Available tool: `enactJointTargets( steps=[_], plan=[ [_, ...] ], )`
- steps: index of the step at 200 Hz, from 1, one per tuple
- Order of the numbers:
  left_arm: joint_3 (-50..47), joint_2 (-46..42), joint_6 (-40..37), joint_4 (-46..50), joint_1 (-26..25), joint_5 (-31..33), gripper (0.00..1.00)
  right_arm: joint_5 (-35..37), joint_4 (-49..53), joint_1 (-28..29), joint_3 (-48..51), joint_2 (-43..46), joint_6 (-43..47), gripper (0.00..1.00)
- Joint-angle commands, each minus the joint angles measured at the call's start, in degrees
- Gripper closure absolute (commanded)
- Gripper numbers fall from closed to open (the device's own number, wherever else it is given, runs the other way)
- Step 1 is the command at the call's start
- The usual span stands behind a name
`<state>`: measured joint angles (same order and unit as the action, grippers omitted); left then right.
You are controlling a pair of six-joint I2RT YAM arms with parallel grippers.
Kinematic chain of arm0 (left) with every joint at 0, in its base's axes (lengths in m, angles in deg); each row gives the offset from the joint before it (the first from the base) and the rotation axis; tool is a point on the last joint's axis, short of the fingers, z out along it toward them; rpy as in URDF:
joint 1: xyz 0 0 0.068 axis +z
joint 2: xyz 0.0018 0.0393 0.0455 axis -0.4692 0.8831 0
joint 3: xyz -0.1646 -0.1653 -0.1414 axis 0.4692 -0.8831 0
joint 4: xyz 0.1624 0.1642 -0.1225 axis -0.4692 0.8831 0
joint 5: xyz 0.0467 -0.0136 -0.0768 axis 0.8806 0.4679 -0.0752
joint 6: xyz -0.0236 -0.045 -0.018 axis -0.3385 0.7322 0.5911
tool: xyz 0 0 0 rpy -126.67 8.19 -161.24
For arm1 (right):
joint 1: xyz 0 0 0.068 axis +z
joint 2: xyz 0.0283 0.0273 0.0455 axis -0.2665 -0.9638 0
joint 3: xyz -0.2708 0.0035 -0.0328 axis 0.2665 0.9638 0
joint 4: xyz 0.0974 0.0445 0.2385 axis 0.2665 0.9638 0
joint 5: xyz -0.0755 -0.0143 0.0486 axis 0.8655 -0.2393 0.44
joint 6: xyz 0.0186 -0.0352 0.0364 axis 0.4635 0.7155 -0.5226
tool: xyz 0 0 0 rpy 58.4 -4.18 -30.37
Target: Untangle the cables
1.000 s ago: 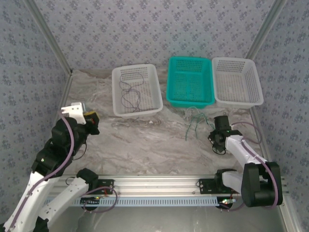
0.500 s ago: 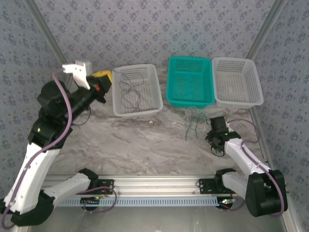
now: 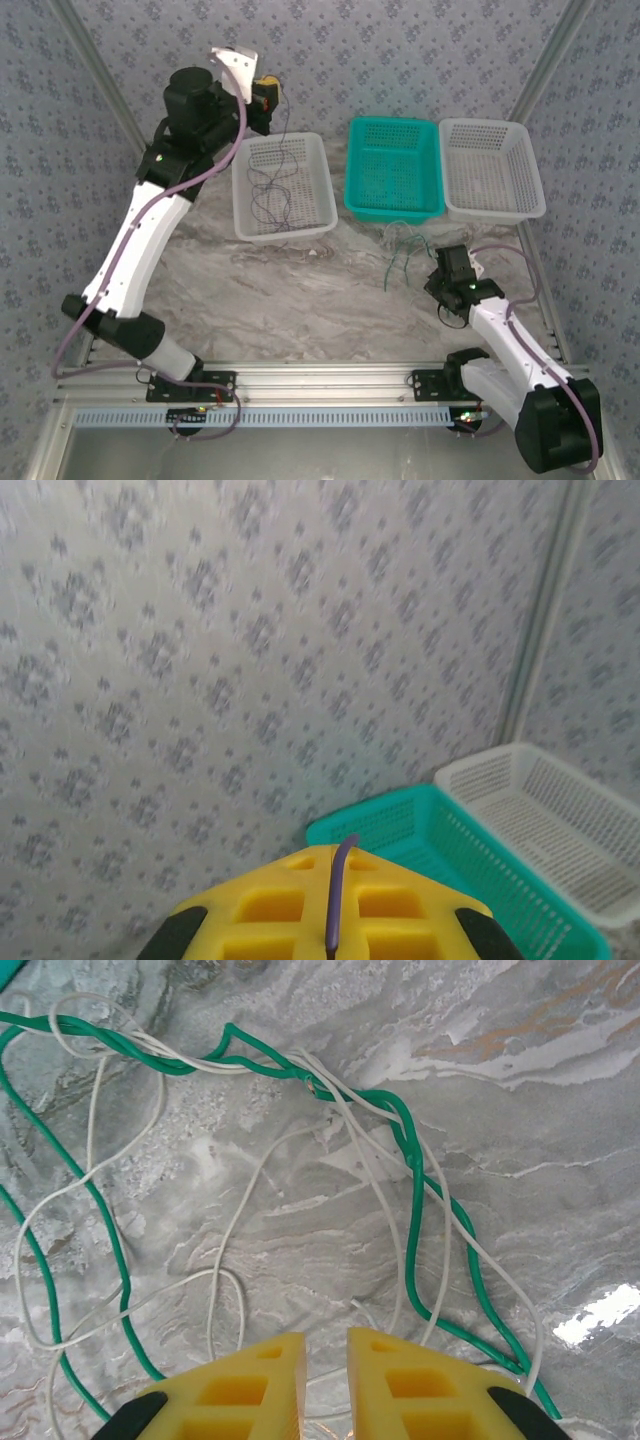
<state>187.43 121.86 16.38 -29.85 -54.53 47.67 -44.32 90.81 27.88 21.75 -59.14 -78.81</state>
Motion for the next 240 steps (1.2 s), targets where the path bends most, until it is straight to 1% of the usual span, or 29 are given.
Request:
enactJointTargets(
  steps=[1, 19, 35, 40, 49, 56, 66, 70, 75, 87, 95, 102, 116, 133, 145, 158, 172, 185, 192, 196, 209, 216, 240],
  plan=[
    [-3.09, 1.41, 0.00, -1.78, 3.33, -1.19, 1.00, 1.82, 2.22, 0.41, 0.78, 1.70, 1.11, 0.80],
    [-8.54, 2.69, 2.14, -4.99, 6.54, -3.60, 1.00, 1.69, 2.22, 0.49, 0.70, 2.09, 1.50, 0.80],
    [-12.82, 4.30, 3.94, -6.75, 9.20, -8.35, 1.00, 1.79, 2.22, 0.62, 0.60, 2.09, 1.66, 0.80],
    [-13.64, 5.01, 4.54, -6.55, 9.75, -9.73, 0.96, 1.78, 2.22, 0.67, 0.54, 2.09, 1.64, 0.80],
    [-15.81, 5.85, 5.42, -6.77, 10.19, -10.96, 0.86, 1.63, 2.21, 0.75, 0.69, 2.09, 1.63, 0.80],
    [-17.94, 6.14, 5.59, -7.52, 10.20, -11.15, 0.78, 1.37, 2.22, 0.84, 0.99, 2.01, 1.63, 0.80],
    [-21.40, 5.92, 6.43, -9.51, 10.11, -11.25, 0.69, 1.10, 1.96, 1.01, 1.08, 1.83, 1.62, 0.80],
    [-22.72, 5.63, 7.00, -10.52, 10.07, -11.20, 0.63, 1.13, 1.96, 1.06, 1.13, 1.83, 1.59, 0.80],
    [-24.33, 5.10, 7.48, -11.43, 10.03, -11.20, 0.58, 1.08, 2.15, 1.22, 1.07, 1.67, 1.66, 0.80],
    [-27.61, 2.96, 8.25, -13.51, 9.55, -10.19, 0.49, 1.45, 2.22, 1.39, 0.78, 1.72, 1.84, 0.80],
    [-29.35, 0.85, 8.53, -14.56, 9.03, -9.47, 0.43, 1.88, 4.39, 1.63, 0.38, 1.89, 2.00, 0.81],
    [-30.46, -1.26, 8.63, -15.13, 8.44, -8.70, 0.41, 2.31, 5.10, 1.93, 0.13, 2.12, 2.04, 0.81],
    [-32.09, -5.92, 8.25, -14.98, 6.67, -6.94, 0.37, 4.19, 6.99, 3.02, -0.83, 3.07, 2.15, 0.85],
    [-34.62, -11.91, 7.66, -15.46, 3.54, -5.42, 0.33, 6.71, 9.13, 5.89, -1.88, 5.19, 2.41, 0.89],
    [-37.03, -16.01, 7.36, -16.17, 0.76, -5.73, 0.31, 7.58, 9.80, 8.21, -2.03, 7.69, 3.13, 0.91],
    [-39.78, -19.85, 7.39, -17.11, -2.56, -5.77, 0.24, 8.43, 10.67, 10.51, -2.05, 10.50, 3.27, 0.94],
    [-43.69, -23.29, 7.99, -18.68, -6.32, -5.48, 0.22, 9.07, 10.54, 13.02, -1.91, 14.41, 3.90, 0.99],
    [-47.38, -25.31, 8.81, -20.99, -9.95, -4.55, 0.17, 9.03, 9.01, 14.72, -1.88, 17.53, 4.99, 0.99],
    [-49.22, -26.03, 9.42, -22.21, -11.63, -4.35, 0.15, 8.34, 6.86, 15.32, -1.84, 18.59, 6.44, 0.97],
    [-50.20, -26.25, 9.90, -22.93, -12.47, -4.34, 0.14, 7.60, 5.34, 15.52, -1.77, 18.76, 7.84, 0.94],
    [-52.40, -26.28, 11.52, -24.21, -15.03, -3.93, 0.11, 5.57, 0.56, 15.50, -2.44, 16.74, 10.86, 0.80],
    [-53.45, -26.14, 12.78, -24.62, -16.14, -3.36, 0.11, 5.47, -0.02, 15.18, -3.76, 13.80, 10.93, 0.76],
    [-57.30, -26.28, 14.95, -26.52, -19.09, -3.61, 0.10, 1.37, -3.02, 14.58, -8.96, -0.78, 12.93, 0.69]
  ],
)
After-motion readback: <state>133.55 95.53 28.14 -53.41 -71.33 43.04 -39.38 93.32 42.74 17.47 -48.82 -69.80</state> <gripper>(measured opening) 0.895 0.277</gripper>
